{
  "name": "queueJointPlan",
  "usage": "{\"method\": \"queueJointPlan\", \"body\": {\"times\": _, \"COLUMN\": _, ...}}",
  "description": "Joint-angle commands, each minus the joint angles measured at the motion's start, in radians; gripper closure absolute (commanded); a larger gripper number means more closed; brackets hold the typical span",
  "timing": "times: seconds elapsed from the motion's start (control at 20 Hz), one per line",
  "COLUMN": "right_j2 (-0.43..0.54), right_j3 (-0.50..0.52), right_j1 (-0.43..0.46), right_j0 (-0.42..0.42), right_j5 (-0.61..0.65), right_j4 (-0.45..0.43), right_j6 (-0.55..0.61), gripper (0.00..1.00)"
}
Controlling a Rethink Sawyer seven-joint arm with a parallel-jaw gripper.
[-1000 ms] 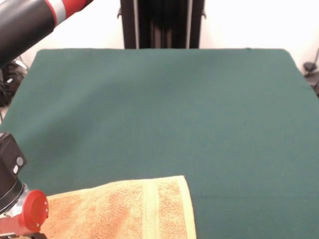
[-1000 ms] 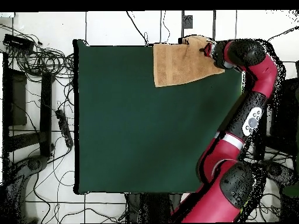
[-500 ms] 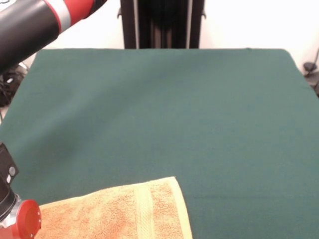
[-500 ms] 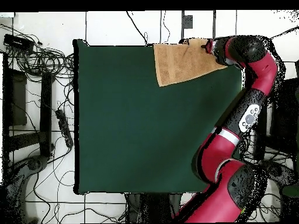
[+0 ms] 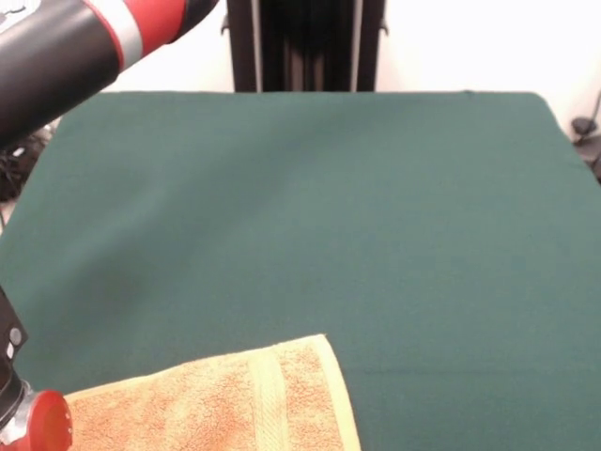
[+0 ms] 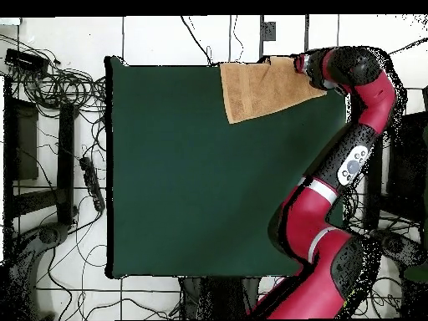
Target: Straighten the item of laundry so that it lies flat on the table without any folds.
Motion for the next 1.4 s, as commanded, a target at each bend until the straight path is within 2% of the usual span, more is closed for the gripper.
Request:
{"method": "queueJointPlan", "body": {"times": 0.05, "right_j2": 0.122, "right_j3": -0.114, "right_j1": 0.019, "right_j0": 0.020, "right_j5": 0.100, "right_j4": -0.175, "right_j6": -0.334, "gripper": 1.00}}
{"method": "queueJointPlan", "body": {"times": 0.35, "right_j2": 0.143, "right_j3": -0.109, "right_j1": 0.018, "right_j0": 0.013, "right_j5": 0.112, "right_j4": -0.211, "right_j6": -0.305, "gripper": 1.00}}
{"method": "queueJointPlan", "body": {"times": 0.45, "right_j2": 0.086, "right_j3": -0.078, "right_j1": -0.017, "right_j0": 0.012, "right_j5": 0.139, "right_j4": -0.169, "right_j6": -0.264, "gripper": 1.00}}
{"method": "queueJointPlan", "body": {"times": 0.55, "right_j2": -0.024, "right_j3": 0.000, "right_j1": -0.079, "right_j0": -0.003, "right_j5": 0.178, "right_j4": -0.074, "right_j6": -0.180, "gripper": 1.00}}
{"method": "queueJointPlan", "body": {"times": 0.7, "right_j2": -0.199, "right_j3": 0.233, "right_j1": -0.204, "right_j0": -0.076, "right_j5": 0.244, "right_j4": 0.088, "right_j6": 0.008, "gripper": 1.00}}
{"method": "queueJointPlan", "body": {"times": 0.9, "right_j2": -0.310, "right_j3": 0.464, "right_j1": -0.339, "right_j0": -0.152, "right_j5": 0.281, "right_j4": 0.232, "right_j6": 0.201, "gripper": 1.00}}
{"method": "queueJointPlan", "body": {"times": 1.25, "right_j2": -0.385, "right_j3": 0.649, "right_j1": -0.489, "right_j0": -0.213, "right_j5": 0.276, "right_j4": 0.400, "right_j6": 0.419, "gripper": 1.00}}
{"method": "queueJointPlan", "body": {"times": 1.4, "right_j2": -0.429, "right_j3": 0.667, "right_j1": -0.517, "right_j0": -0.212, "right_j5": 0.248, "right_j4": 0.444, "right_j6": 0.466, "gripper": 1.00}}
